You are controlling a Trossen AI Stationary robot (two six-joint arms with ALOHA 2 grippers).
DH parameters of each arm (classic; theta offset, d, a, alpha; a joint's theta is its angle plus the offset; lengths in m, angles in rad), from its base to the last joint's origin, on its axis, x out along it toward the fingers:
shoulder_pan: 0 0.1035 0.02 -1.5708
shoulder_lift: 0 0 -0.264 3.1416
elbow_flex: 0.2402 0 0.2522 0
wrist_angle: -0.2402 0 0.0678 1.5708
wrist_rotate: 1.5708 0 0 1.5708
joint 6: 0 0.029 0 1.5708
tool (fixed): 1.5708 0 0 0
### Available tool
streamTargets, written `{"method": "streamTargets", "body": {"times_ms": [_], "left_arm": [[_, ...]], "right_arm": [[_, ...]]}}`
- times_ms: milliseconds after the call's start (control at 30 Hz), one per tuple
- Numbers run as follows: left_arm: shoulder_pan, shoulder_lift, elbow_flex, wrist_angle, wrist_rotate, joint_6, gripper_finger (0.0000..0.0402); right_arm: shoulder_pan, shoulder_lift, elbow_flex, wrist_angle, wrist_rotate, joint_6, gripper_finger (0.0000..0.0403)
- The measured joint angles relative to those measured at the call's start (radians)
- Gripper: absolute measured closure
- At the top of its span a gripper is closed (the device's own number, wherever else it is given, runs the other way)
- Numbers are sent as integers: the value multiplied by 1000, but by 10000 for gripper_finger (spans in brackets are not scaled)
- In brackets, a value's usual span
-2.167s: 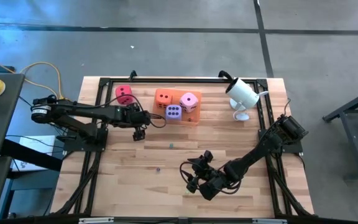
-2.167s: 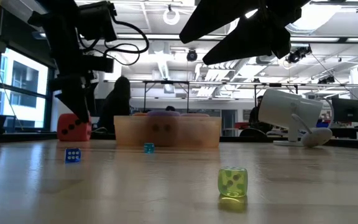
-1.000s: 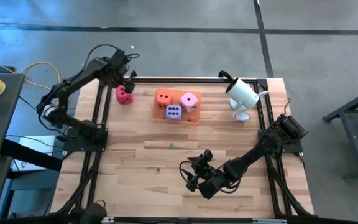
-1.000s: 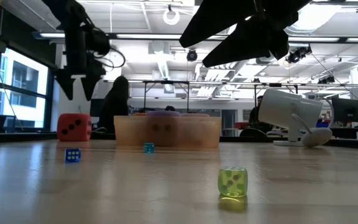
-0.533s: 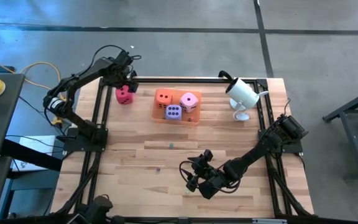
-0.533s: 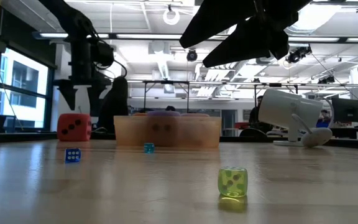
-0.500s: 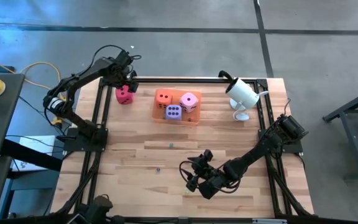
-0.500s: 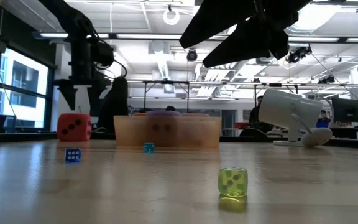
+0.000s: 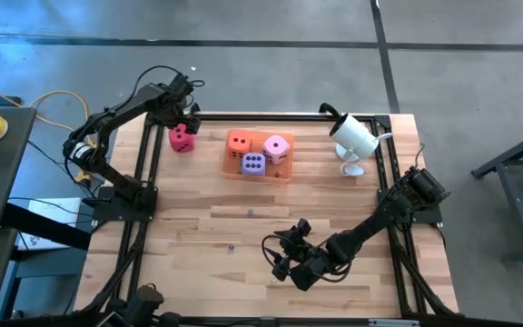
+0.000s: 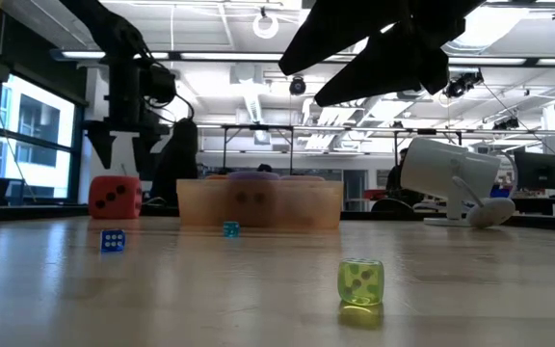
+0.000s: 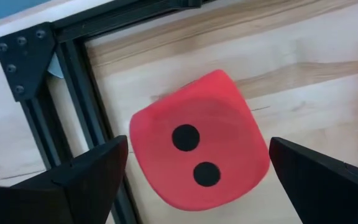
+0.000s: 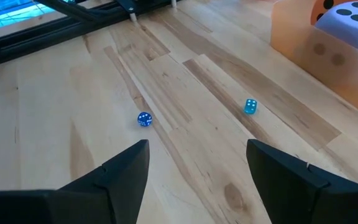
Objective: Pick & Place Dice
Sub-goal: Put the large red die into the orange bin
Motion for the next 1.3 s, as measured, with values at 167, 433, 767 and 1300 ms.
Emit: {"method": "streamTargets", "body": {"times_ms": [167,433,767,1300], "left_arm": [[0,0,0,-1,24,-27,20],[0,0,-2,-32,54,-58,20],[26,-2,-11,-74,52,-67,20],[45,-2,-49,-53,146,-143,26]], "right_arm": [[2,0,0,1,0,0,145],[2,0,0,6,-4,0,145],[3,0,0,6,-27,22,145],[15,0,0,6,-27,45,145]]}}
